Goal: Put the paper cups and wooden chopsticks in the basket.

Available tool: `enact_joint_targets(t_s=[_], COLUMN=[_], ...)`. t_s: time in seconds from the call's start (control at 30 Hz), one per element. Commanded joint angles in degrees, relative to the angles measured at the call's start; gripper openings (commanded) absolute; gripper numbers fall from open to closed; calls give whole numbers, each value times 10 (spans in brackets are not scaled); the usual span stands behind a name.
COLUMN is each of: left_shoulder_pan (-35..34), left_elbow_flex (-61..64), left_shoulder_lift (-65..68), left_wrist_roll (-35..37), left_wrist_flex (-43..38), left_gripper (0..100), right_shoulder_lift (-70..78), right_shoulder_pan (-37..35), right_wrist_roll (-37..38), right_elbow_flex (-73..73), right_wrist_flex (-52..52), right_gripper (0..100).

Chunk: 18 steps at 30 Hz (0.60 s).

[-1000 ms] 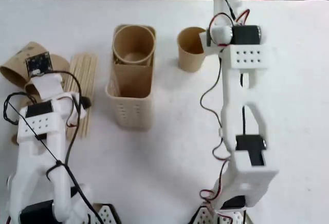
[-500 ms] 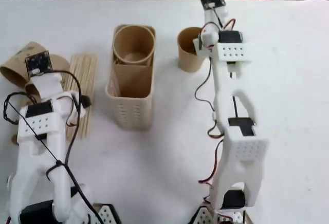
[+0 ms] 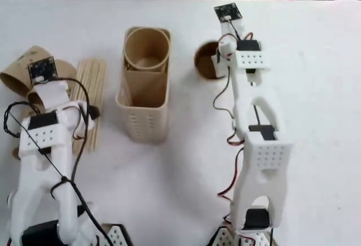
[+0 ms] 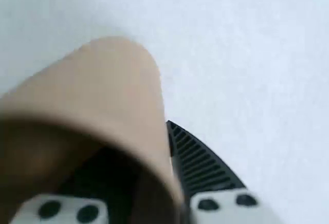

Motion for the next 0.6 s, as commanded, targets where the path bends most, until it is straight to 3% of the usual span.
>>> enact_joint_targets(t_s=[0.0,0.3,0.57], left_shoulder_pan=[5,4,1], left_elbow_flex=[-5,-5,-5], left_shoulder_lift=[-17,-17,-17], left_wrist_roll=[5,5,5], left_wrist_flex=[-10,-10,-10], left_gripper=[278,278,278], right_shoulder_lift=[-90,-320,-544], right_shoulder_pan=[15,31,-84], right_wrist_roll=[5,6,5], right_elbow_flex=[-17,-17,-11], right_wrist_flex=[57,215,255], right_gripper=[17,17,17])
